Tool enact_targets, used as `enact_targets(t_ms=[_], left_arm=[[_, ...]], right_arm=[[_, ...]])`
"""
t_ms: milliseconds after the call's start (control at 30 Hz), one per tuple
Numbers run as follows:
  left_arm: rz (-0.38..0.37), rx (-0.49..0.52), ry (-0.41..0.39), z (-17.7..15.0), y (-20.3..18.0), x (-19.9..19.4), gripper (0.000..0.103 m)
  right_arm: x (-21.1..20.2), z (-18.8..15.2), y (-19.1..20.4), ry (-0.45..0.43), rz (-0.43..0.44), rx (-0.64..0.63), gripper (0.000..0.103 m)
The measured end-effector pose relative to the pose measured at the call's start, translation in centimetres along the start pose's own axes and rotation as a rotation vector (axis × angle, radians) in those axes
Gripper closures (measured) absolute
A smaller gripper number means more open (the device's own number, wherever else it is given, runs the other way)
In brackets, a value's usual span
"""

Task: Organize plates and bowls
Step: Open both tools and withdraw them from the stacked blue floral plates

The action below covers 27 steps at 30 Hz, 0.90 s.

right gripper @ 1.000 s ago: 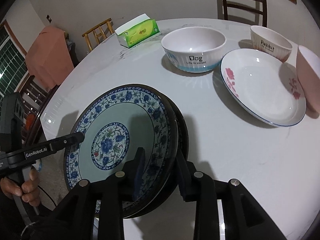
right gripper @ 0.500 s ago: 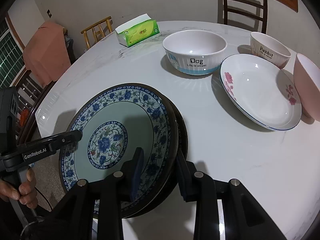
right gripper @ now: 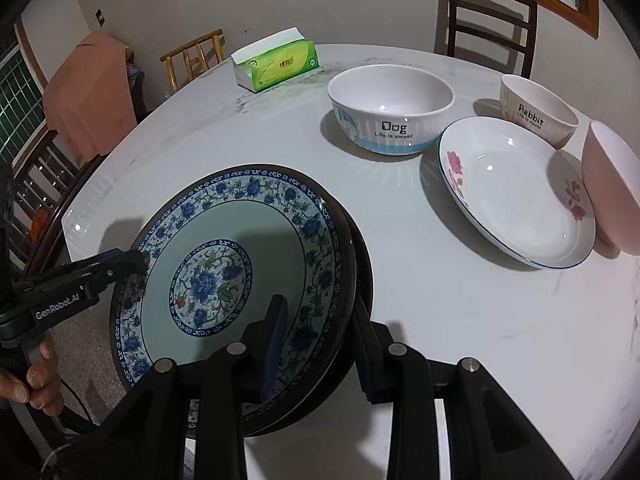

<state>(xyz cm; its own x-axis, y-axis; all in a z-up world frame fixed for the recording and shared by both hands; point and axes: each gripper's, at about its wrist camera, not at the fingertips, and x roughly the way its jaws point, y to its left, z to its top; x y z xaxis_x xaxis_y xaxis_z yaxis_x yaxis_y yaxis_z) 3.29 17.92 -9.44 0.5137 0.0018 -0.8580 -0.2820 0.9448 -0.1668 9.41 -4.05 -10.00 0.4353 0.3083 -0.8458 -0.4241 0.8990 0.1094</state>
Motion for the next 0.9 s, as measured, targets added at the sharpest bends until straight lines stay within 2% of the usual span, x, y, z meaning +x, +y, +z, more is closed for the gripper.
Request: enact_targets(t_ms=[200, 400, 500, 900], left_arm=[[0.039, 0.013, -0.035, -0.3, -0.5, -1.2, 0.062], [0.036, 0.022, -0.059, -0.3, -1.3, -2.2, 0.062], [0.036, 0.021, -0.068, -0.3, -1.6, -2.7, 0.060], [0.013, 0.043, -0.074, -0.4, -3.5, -3.1, 0.058]], right_arm=[[0.0, 0.0, 0.1, -0.006, -0.008, -0.010, 0.072], [-0.3, 0.0, 0.1, -0.016, -0.035, -0.018, 0.072], [-0.9, 0.1, 0.2, -0.056, -0.058, -0.041, 0.071], [-2.1, -0.6, -1.2, -0.079, -0.058, -0.003, 0.071]])
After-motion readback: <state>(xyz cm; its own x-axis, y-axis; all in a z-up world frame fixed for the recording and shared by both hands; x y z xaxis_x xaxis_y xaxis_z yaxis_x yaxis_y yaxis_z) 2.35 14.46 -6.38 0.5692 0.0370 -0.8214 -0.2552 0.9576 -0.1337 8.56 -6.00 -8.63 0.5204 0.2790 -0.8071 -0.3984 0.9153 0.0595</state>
